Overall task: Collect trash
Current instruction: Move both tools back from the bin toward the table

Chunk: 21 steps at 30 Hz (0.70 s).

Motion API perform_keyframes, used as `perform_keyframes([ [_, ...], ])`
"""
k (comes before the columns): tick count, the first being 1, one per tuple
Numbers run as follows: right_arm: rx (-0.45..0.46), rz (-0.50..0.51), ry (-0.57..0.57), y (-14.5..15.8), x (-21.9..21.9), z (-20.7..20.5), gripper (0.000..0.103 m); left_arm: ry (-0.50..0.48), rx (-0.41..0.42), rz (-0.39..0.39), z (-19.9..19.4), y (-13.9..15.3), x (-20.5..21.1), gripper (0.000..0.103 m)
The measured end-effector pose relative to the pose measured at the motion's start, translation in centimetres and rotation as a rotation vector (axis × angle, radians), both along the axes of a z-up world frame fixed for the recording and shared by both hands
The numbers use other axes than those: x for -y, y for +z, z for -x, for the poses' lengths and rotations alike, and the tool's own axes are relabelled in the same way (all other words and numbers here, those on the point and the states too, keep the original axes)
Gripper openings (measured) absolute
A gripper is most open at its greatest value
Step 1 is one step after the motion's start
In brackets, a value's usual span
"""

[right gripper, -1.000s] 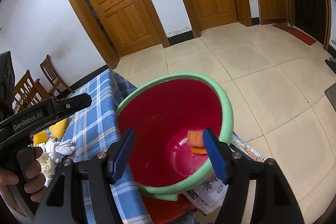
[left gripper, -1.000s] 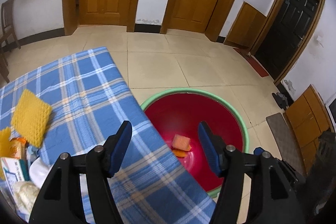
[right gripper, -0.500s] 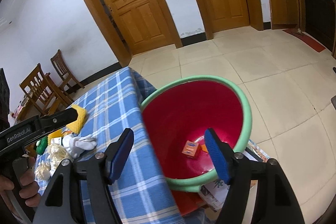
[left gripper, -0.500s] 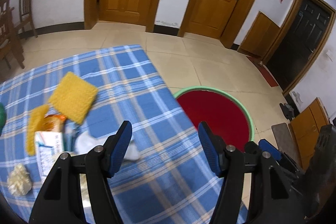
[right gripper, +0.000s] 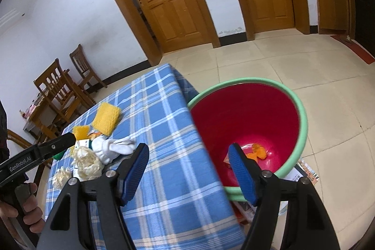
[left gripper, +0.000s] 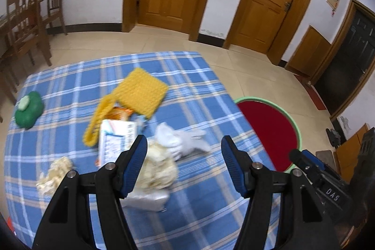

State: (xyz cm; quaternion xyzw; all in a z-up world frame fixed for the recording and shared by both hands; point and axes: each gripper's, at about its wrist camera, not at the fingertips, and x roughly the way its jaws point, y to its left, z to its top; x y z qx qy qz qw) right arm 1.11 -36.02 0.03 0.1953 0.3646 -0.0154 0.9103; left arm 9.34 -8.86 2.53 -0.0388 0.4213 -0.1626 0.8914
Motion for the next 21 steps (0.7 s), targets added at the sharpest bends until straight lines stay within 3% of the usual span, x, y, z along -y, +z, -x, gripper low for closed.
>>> perform_keyframes([
  [21,-0.06,0.032,0.09,-0.7,-5.1,-1.6,0.074,0.227,-0.03,-0.03,0.9,-3.5,-10.8,0.066],
])
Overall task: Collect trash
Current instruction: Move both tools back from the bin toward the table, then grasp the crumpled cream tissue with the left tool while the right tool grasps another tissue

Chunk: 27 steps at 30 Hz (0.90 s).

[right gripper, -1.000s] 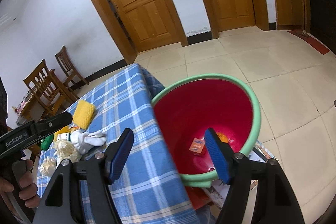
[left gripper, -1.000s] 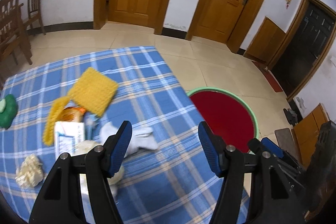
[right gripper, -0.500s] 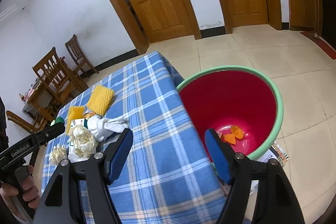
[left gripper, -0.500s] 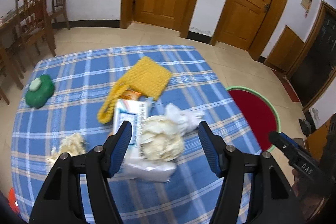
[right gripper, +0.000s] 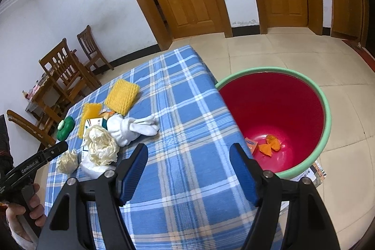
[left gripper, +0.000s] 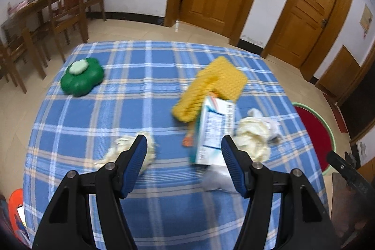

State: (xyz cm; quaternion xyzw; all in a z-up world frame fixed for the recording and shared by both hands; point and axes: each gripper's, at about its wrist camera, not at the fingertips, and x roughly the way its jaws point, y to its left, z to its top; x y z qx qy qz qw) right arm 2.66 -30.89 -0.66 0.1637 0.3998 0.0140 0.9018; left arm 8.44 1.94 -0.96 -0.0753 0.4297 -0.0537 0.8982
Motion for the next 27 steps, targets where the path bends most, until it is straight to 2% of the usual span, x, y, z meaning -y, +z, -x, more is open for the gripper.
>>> perform_keyframes([
  [16,-0.042,0.021,0.046,-0.9,-2.5,-0.8,0.075,0.099,-0.074,-0.035,-0.8,-4.3,-4.2,0.067],
  [24,-0.045,0.037,0.092,-0.9,-4.3,-1.7,0.075,0.144,-0.079,-0.01,-1.1,-5.4,-5.7,0.067],
  [27,-0.043,0.044,0.123,-0.8,-5.3,-2.2,0.075,0.157,-0.081,-0.002,-1.2,-5.7,-6.3,0.059],
])
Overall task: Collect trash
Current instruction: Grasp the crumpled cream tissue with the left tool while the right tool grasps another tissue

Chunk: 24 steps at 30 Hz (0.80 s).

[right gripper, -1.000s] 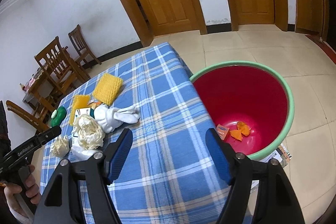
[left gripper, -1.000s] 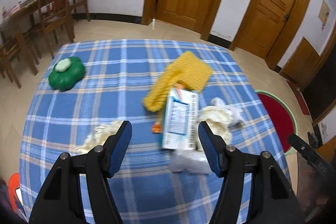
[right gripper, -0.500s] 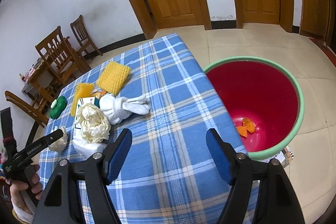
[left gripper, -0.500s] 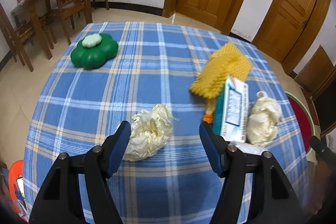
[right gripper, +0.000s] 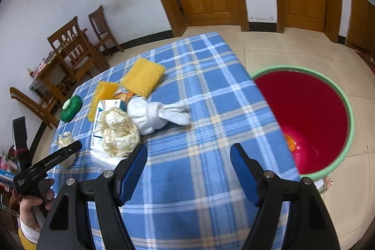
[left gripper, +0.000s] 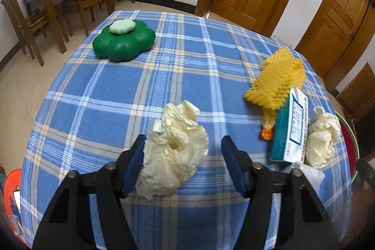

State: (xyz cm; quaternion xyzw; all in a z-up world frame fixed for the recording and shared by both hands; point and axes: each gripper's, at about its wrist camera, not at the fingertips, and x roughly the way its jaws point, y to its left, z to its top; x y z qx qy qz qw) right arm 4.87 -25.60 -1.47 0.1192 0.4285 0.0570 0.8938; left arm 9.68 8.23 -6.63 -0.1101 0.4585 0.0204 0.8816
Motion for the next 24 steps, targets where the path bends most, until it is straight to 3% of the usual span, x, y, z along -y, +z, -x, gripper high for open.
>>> perform_keyframes([
  [5,0.011,0.014,0.058,0.2,-2.1,-0.7,0.075,0.021,0.015,0.017,-0.1,0.0,-0.9,0.047],
  [17,-0.025,0.015,0.184,-1.0,-7.5,-3.1,0.075,0.029,0.033,0.062,0.1,-0.1,-1.7,0.046],
  [24,-0.066,0.008,0.212,-2.1,-9.1,-4.3,0.068,0.024,0.046,0.082,0.3,-0.1,-2.0,0.046],
])
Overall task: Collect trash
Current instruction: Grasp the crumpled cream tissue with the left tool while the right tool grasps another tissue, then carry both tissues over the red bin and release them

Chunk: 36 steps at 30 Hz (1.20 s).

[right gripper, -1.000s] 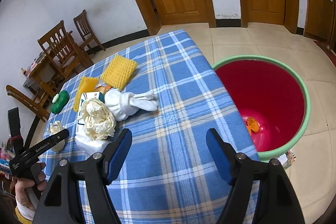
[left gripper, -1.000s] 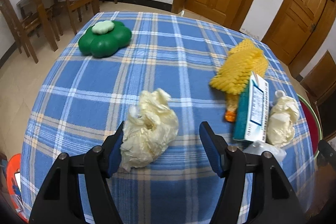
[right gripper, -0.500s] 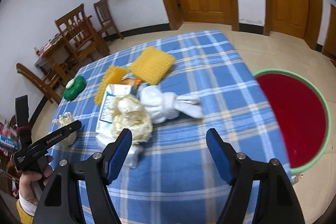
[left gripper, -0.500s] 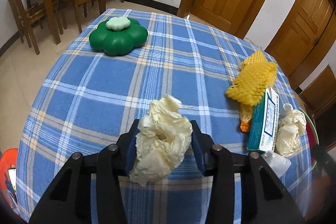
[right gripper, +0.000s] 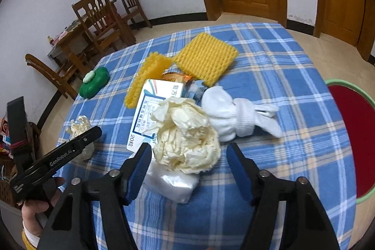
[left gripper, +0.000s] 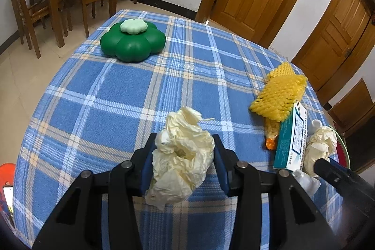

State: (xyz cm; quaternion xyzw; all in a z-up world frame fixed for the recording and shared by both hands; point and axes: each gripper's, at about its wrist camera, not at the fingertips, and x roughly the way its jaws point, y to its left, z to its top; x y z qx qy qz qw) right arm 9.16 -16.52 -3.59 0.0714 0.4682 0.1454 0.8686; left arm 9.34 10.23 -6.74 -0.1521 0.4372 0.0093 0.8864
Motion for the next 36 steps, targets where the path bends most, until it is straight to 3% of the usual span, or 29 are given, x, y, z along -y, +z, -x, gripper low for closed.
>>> perform_keyframes([
  [10,-0.035,-0.009,0.002,-1.2,-0.4,-0.6,0.049,-0.003,0.009,0.002,0.2,0.0,0.0,0.046],
  [16,-0.029,-0.022,0.01,-1.1,-0.3,-0.3,0.042,0.013,0.003,0.004,0.4,0.2,-0.2,0.038],
  [22,0.007,-0.029,0.025,-0.3,0.0,0.6,0.041,0.027,-0.005,0.05,0.5,0.2,-0.6,0.031],
  [36,0.091,-0.066,0.014,2.8,1.9,3.5,0.041,-0.012,0.048,0.078,2.2,2.9,1.1,0.03],
])
